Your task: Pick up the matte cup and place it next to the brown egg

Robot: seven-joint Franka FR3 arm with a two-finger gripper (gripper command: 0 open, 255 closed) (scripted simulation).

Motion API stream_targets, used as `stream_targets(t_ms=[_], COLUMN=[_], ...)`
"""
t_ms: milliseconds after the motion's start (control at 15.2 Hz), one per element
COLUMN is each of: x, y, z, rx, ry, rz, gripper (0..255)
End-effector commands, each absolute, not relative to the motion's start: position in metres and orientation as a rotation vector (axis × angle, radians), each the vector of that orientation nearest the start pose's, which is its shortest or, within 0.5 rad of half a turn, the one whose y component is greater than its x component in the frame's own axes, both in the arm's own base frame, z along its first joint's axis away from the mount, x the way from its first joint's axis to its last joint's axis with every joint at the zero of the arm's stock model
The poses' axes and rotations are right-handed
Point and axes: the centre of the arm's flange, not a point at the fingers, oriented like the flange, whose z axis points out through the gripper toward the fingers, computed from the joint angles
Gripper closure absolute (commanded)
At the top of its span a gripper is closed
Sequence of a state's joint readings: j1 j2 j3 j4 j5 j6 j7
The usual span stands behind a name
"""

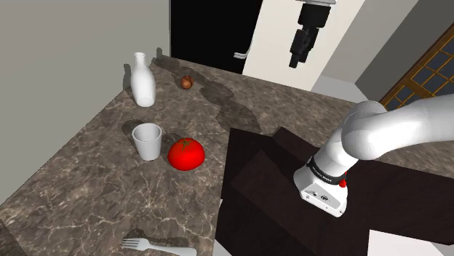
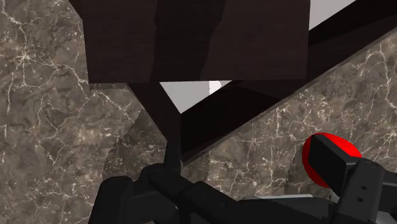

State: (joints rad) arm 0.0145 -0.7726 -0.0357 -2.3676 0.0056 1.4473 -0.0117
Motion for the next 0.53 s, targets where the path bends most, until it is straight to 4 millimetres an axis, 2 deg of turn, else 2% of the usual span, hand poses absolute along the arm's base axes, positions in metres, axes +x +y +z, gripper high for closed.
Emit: stream_targets(t_ms=[0, 462], x=[0.296, 0.346], y=[-0.009, 0.045], z=[0.571, 0.52], rx=[-3.101, -3.091], ry=[-0.004, -0.028], rz=[0.229, 0.205], gripper=[0, 0])
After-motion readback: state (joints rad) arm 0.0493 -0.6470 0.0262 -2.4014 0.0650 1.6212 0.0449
